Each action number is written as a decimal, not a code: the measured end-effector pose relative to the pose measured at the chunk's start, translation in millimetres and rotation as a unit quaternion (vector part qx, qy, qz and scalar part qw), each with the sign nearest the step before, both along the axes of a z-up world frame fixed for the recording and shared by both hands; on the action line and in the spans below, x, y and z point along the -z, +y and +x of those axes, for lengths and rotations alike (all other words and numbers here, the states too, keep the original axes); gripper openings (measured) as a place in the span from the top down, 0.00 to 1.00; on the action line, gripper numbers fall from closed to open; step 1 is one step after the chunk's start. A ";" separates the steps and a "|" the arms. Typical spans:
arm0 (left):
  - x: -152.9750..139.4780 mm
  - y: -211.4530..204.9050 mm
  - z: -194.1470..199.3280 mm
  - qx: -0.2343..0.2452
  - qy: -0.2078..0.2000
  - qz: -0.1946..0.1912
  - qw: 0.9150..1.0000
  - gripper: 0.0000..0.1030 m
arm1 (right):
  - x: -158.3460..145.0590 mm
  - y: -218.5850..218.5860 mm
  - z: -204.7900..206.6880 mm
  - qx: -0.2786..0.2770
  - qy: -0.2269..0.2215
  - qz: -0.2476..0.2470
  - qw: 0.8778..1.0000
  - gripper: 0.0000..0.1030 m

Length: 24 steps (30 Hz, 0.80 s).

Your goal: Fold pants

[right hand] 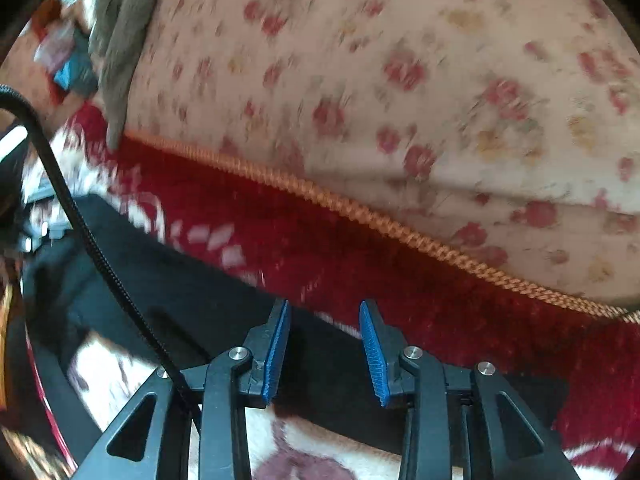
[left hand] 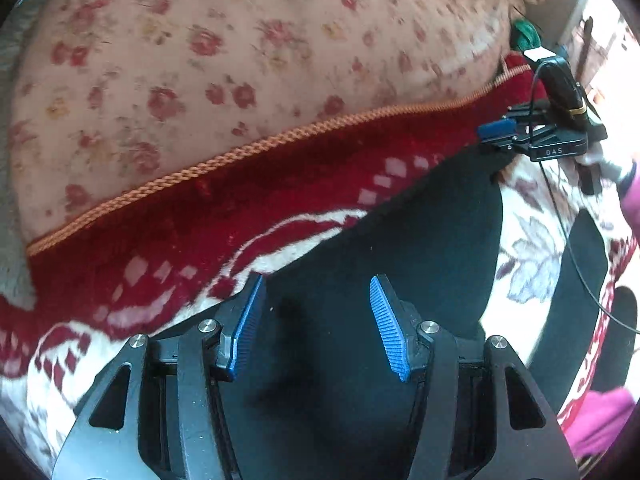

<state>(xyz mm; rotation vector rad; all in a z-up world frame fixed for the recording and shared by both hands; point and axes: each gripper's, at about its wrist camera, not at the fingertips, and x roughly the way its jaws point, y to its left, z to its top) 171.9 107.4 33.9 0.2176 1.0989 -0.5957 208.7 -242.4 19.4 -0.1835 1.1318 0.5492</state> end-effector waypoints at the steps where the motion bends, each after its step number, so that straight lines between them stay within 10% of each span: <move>1: 2.9 0.5 2.3 0.007 0.004 0.000 1.000 0.47 | 2.5 0.9 -6.7 -0.018 0.002 0.001 1.000 0.67; 19: 28.7 -5.3 30.0 0.106 0.054 0.017 0.993 0.47 | 17.1 2.7 10.0 -0.115 0.041 -0.022 0.992 0.48; 24: 37.0 -8.3 35.2 0.107 0.061 0.030 0.992 0.33 | 28.9 9.6 24.0 -0.105 0.071 -0.019 0.992 0.48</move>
